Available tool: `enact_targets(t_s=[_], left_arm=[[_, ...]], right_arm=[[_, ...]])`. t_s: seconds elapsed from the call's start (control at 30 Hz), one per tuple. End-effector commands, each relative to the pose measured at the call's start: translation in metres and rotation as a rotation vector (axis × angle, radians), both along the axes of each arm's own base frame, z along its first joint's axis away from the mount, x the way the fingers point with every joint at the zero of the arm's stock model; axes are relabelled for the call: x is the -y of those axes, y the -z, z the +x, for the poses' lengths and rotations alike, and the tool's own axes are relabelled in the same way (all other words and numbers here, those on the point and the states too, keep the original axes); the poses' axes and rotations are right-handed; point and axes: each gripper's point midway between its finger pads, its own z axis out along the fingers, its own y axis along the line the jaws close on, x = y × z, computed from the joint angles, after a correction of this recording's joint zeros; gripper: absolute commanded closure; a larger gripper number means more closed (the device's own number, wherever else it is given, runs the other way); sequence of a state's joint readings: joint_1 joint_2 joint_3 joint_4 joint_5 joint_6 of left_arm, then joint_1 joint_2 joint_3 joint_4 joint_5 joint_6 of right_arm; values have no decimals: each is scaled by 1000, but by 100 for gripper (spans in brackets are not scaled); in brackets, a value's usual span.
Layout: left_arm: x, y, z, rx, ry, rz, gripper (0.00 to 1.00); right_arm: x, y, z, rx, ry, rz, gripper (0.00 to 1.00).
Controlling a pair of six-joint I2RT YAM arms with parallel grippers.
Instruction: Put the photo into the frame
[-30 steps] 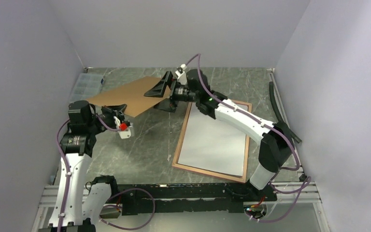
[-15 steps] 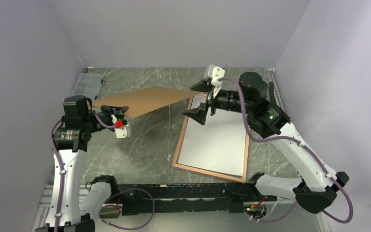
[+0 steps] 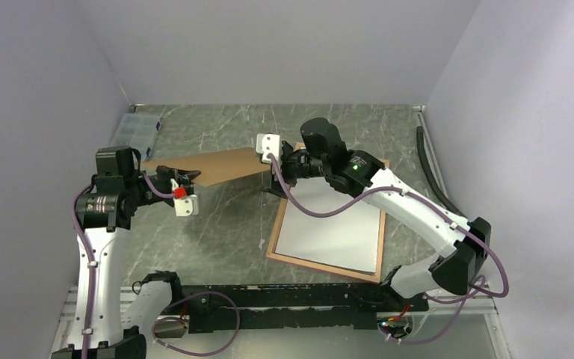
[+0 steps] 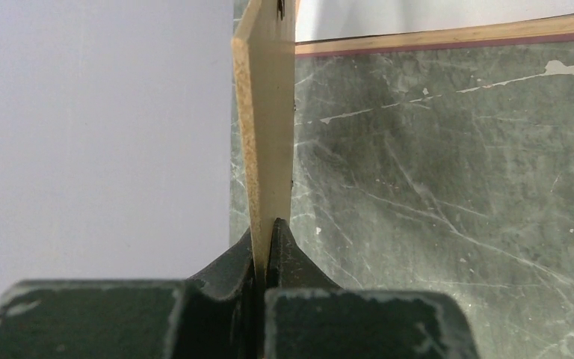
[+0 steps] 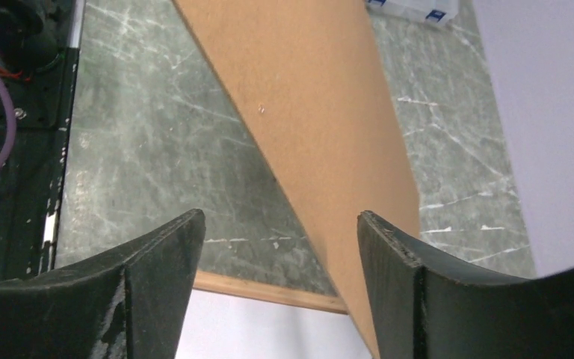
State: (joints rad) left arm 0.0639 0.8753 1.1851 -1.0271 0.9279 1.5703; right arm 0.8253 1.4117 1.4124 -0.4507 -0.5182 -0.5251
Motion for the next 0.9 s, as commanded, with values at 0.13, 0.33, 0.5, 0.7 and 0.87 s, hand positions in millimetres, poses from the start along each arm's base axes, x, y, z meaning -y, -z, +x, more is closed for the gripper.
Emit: enact_targets(t_s=[0.13,0.33,0.5,0.7,0.87], left_arm=[[15,-43,-10,151,103,-35,97],[15,-47,-12,152,99,-37,97],[15,-50,-11,163,87,-48,97],[8,-73,13,115,-50,-181,51],[-12,-87,50,8,-253,-281,6]], right_arm=[[-26,-12,28,175,33,54,48],[-42,-1,23,207,17,29,54],[-47,-11,33,225,107,85,78],[-47,-50,46,197,241,281,100],[-44,-63,80,39,405,367,100]])
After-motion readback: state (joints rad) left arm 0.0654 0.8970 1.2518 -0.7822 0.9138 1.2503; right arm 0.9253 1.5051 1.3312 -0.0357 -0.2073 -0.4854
